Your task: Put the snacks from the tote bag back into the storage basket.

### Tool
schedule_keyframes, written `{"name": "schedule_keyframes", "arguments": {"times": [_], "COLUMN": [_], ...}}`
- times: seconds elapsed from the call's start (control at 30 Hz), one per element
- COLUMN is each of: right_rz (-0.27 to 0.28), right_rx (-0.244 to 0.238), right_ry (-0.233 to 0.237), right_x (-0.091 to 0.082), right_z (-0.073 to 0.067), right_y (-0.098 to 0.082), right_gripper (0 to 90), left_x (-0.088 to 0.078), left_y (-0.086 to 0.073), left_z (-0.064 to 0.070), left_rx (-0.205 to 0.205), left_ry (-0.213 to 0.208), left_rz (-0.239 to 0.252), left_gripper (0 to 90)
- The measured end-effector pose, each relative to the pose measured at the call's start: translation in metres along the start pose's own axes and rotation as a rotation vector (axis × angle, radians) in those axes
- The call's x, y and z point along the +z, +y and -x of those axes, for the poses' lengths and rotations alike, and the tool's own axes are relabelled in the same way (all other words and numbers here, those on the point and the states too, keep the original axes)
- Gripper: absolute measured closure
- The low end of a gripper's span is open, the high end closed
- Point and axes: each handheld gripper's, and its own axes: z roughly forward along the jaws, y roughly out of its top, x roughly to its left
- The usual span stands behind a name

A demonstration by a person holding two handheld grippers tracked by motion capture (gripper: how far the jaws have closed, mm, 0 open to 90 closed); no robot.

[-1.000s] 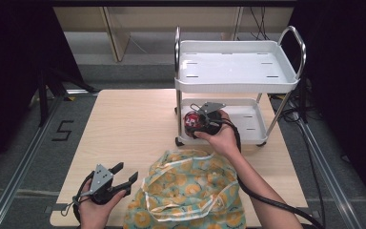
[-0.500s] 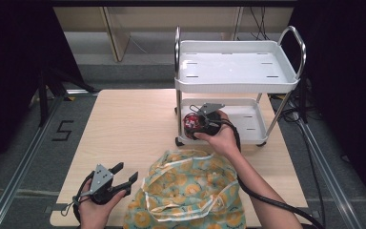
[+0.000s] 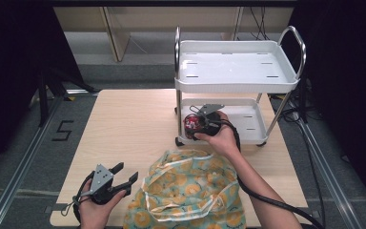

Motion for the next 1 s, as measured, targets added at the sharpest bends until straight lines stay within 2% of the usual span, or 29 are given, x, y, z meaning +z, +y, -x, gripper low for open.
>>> {"name": "schedule_keyframes", "arguments": {"times": [0.17, 0.2, 0.27, 0.33, 0.7, 0.73, 0.77, 0.83, 1.0], "right_rz": [-0.004, -0.008, -0.01, -0.004, -0.011, -0.01, -0.008, -0.009, -0.008], "right_rx": [-0.001, 0.003, 0.006, 0.007, 0.015, 0.006, 0.001, 0.02, 0.033], "right_ry": [0.002, 0.0, 0.0, 0.019, 0.006, 0.02, 0.014, 0.016, 0.018], "right_x": [0.0024, 0.0027, 0.0037, 0.0044, 0.0076, 0.0082, 0.0093, 0.0092, 0.0089], "right_z": [0.0009, 0.0004, 0.0, 0.0004, 0.001, 0.0016, 0.0016, 0.002, 0.001], "right_y": [-0.0015, -0.0018, -0.0022, -0.0023, -0.0046, -0.0047, -0.005, -0.0053, -0.0042], "right_gripper": [25.9, 26.0, 25.9, 26.0, 25.9, 25.9, 25.9, 25.9, 25.7], "left_x": [-0.0001, 0.0, 0.0, -0.0001, -0.0006, -0.0005, -0.0005, -0.0004, 0.0], "left_y": [0.0, -0.0004, -0.0005, -0.0004, -0.0003, -0.0003, -0.0003, -0.0004, -0.0005], "left_z": [-0.0003, 0.0004, 0.0005, 0.0005, 0.0008, 0.0009, 0.0007, 0.0007, 0.0007], "left_rx": [0.003, -0.015, -0.016, -0.014, -0.012, -0.015, -0.012, -0.013, -0.014], "left_ry": [-0.003, -0.002, -0.002, -0.002, 0.005, 0.005, 0.003, 0.001, -0.002], "left_rz": [0.0, 0.0, 0.001, 0.0, -0.003, -0.002, -0.003, -0.003, 0.0], "left_gripper": [34.3, 34.3, 34.3, 34.3, 34.3, 34.3, 34.3, 34.3, 34.3]}}
